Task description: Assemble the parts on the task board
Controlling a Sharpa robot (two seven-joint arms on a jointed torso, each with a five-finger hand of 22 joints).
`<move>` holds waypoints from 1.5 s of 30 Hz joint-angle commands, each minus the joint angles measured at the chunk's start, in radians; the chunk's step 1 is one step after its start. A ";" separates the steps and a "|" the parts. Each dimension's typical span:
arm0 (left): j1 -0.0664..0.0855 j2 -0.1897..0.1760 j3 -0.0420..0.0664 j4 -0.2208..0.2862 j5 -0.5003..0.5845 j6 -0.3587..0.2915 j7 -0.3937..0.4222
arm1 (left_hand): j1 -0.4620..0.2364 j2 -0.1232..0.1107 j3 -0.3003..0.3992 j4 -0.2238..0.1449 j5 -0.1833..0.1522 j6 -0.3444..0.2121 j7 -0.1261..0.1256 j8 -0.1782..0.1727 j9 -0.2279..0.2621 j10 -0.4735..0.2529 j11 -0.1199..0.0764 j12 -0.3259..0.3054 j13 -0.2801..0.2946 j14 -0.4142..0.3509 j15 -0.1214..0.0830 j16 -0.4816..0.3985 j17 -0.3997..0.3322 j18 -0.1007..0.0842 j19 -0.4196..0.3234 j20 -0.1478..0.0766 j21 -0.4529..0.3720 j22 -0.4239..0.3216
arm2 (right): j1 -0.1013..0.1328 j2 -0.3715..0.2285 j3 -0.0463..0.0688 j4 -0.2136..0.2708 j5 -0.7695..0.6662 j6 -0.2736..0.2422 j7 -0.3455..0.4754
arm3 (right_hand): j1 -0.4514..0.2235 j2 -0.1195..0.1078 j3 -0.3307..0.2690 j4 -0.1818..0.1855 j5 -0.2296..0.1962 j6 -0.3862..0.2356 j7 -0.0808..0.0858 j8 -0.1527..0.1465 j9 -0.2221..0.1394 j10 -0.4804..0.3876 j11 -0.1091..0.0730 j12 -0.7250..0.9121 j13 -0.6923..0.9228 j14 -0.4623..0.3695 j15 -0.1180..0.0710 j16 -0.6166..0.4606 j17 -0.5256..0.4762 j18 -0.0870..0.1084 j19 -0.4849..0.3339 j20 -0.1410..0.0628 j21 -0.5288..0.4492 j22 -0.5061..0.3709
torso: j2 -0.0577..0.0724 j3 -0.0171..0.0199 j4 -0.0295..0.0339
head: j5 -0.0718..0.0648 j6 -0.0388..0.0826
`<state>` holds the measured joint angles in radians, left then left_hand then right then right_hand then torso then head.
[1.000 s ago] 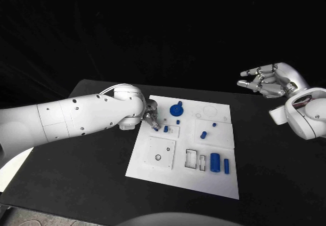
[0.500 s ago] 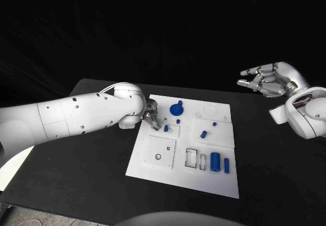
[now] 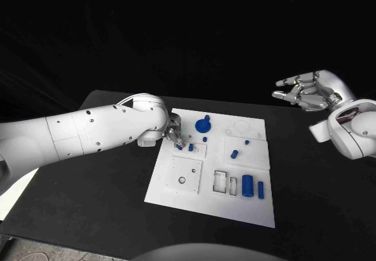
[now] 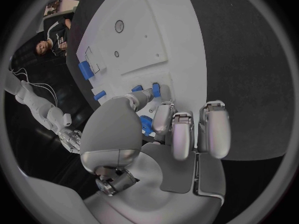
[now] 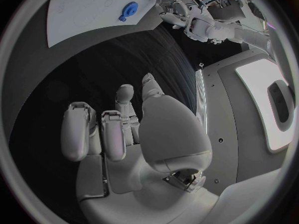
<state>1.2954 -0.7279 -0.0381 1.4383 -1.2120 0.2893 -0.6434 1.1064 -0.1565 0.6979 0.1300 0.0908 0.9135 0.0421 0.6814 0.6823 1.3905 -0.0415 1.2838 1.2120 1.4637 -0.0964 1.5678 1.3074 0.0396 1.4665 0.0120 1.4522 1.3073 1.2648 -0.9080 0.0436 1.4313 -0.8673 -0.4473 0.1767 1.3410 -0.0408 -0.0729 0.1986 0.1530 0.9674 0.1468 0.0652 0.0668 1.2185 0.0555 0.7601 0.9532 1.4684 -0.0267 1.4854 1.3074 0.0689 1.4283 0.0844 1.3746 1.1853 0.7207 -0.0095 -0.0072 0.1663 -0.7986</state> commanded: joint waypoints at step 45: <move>-0.010 0.007 -0.006 -0.021 0.013 -0.009 -0.009 | -0.131 -0.045 -0.266 0.157 0.010 0.062 -0.040 0.034 -0.020 0.028 -0.021 0.040 0.044 0.107 -0.019 0.003 0.263 -0.011 0.063 -0.017 0.030 0.147 | -0.001 -0.002 0.000 0.002 0.001 0.016 0.007 | 0.000 0.004 -0.009 0.000 0.004 -0.002 -0.001 0.003 0.001 -0.005 0.002 -0.006 -0.002 0.075 0.006 -0.007 0.149 0.007 -0.007 -0.003 -0.003 -0.001 | -0.001 0.0000 0.0009 | -0.007 -0.004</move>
<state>1.2892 -0.7207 -0.0414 1.4179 -1.2026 0.2905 -0.6466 0.9772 -0.2068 0.4448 0.2820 0.0957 0.9688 0.0015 0.7123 0.6634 1.4118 -0.0628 1.3207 1.2544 1.4671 -0.1072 1.5678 1.3079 0.0395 1.4646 0.0028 1.4758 1.3073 1.2647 -0.9101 0.0436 1.4336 -0.8664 -0.4448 0.1772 1.3410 -0.0408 -0.0785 0.1987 0.1530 0.9674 0.1468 0.0652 0.0668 1.2186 0.0556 0.7601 0.9524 1.4684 -0.0267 1.4854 1.3081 0.0688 1.4284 0.0843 1.3746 1.1854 0.7199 -0.0095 -0.0065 0.1592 -0.8016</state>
